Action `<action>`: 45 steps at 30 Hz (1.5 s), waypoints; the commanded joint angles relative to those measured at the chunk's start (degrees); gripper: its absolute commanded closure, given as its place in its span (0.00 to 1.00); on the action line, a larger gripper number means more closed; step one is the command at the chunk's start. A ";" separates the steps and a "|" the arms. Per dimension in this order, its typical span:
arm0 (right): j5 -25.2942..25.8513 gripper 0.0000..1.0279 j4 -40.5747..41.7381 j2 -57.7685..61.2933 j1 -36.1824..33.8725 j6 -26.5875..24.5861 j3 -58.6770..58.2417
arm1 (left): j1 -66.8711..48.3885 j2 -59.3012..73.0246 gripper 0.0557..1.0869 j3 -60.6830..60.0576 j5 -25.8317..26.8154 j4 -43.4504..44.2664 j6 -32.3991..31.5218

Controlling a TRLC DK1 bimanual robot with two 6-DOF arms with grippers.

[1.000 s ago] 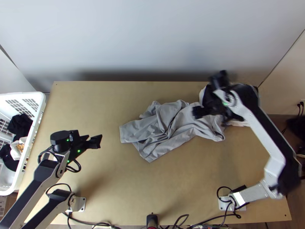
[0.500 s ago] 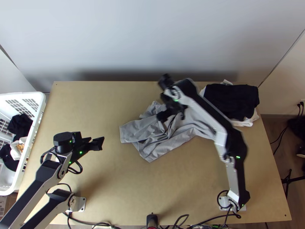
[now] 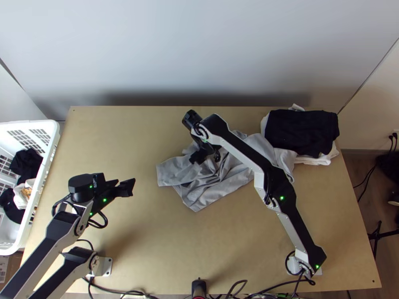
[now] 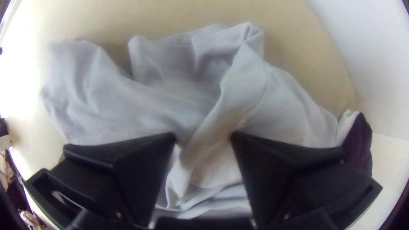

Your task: Fold the t-shirt

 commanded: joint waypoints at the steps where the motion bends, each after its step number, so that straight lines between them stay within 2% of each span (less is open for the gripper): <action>1: 0.70 0.97 3.53 -0.16 -0.51 0.81 0.74 | 0.13 -0.44 0.05 -0.12 0.04 0.17 -0.08; 7: 0.53 0.97 6.78 -10.27 -0.51 0.55 -0.14 | -0.13 -0.80 0.05 -0.12 0.04 0.17 -0.16; 15: -0.26 0.97 17.59 -23.98 1.51 -6.66 -3.13 | -1.62 -0.53 0.05 -0.12 0.04 0.70 -1.31; 20: -0.35 0.97 19.70 -28.99 3.97 -7.36 -6.91 | -2.15 -0.71 0.05 0.14 0.04 0.96 -1.75; 26: -1.32 0.97 19.88 -31.89 10.83 -7.27 -6.29 | -2.50 -1.24 0.05 -0.74 0.04 0.70 -1.75; 29: -3.78 0.97 20.05 -31.89 14.52 -7.36 -4.18 | -2.94 -1.15 0.05 -0.91 0.04 0.87 -1.83; 35: -8.52 0.96 19.88 -31.89 21.29 -12.20 -4.45 | -3.47 -0.88 0.05 -0.65 0.04 0.96 -1.92; 36: -8.61 0.83 19.70 -31.80 21.64 -12.37 -5.06 | -3.47 -0.88 0.05 -0.56 0.04 1.05 -1.92; 38: -8.96 0.40 18.56 -31.54 21.64 -10.97 -5.85 | -3.38 -0.80 0.05 -0.39 0.04 0.96 -1.83; 39: -8.96 0.27 17.86 -31.36 21.55 -9.91 -5.76 | -3.38 -0.88 0.05 -0.39 0.04 1.05 -1.83; 41: -8.96 0.11 16.45 -31.19 21.20 -8.33 -5.85 | -3.29 -0.88 0.05 -0.30 0.04 1.05 -1.75; 42: -8.96 0.07 16.27 -31.36 21.03 -8.07 -5.94 | -3.21 -0.88 0.05 -0.30 0.04 1.05 -1.57; 45: -8.79 0.06 16.01 -32.24 19.18 -7.71 -6.12 | -3.21 -0.71 0.05 -0.30 0.04 1.05 -1.57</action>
